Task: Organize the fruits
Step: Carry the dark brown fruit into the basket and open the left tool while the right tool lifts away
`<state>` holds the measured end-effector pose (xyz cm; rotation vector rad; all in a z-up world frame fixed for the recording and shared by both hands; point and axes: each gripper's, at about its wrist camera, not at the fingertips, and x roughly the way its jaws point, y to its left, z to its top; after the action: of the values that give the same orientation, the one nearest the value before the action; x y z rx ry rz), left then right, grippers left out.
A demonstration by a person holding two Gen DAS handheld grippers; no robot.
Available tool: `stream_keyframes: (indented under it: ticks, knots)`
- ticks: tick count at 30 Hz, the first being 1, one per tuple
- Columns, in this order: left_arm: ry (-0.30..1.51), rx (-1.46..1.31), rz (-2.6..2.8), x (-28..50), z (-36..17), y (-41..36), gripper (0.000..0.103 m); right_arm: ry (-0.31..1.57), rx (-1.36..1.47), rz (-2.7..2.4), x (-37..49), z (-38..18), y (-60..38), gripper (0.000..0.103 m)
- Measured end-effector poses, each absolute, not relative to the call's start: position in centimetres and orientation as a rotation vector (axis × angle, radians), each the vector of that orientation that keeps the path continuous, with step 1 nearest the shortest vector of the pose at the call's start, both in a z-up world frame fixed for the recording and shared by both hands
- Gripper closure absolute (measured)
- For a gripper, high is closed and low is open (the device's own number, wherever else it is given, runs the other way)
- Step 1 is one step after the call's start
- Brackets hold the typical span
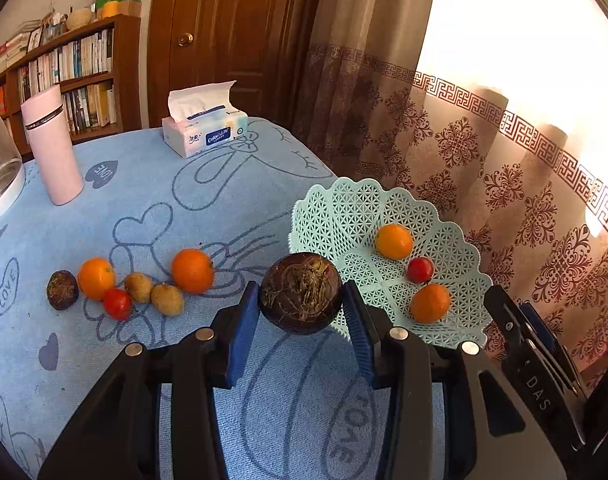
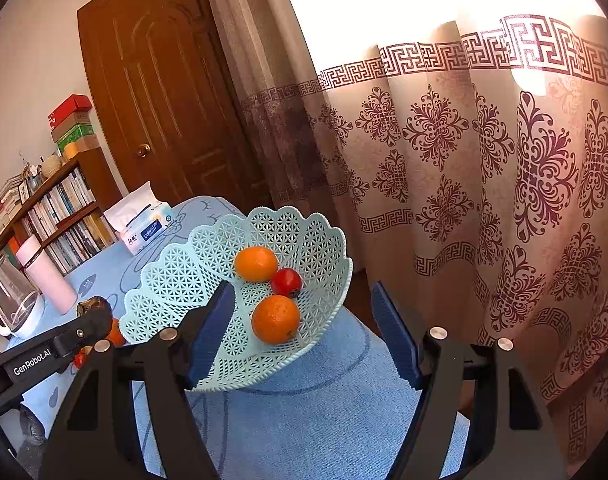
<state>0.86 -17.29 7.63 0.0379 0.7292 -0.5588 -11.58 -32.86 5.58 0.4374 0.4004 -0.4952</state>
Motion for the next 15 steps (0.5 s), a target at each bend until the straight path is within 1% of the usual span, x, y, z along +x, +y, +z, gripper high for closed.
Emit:
stream_keyframes:
  ticks: [4,11,12,15]
  knots:
    - [0.762,0.019,-0.603,1.3,7.4,-18.3,0.060,0.408,0.455,-0.497,-11.5,5.4,-33.2,0.030]
    - [0.752,0.032,-0.626,1.0,7.2,-19.5,0.059,0.410,0.454,-0.497,-11.5,5.4,-33.1,0.030]
    - [0.753,0.031,-0.630,1.0,7.2,-19.5,0.058,0.410,0.455,-0.497,-11.5,5.4,-33.1,0.030]
    - [0.744,0.026,-0.624,1.0,7.3,-19.3,0.045,0.412,0.457,-0.496,-11.5,5.4,-33.1,0.030]
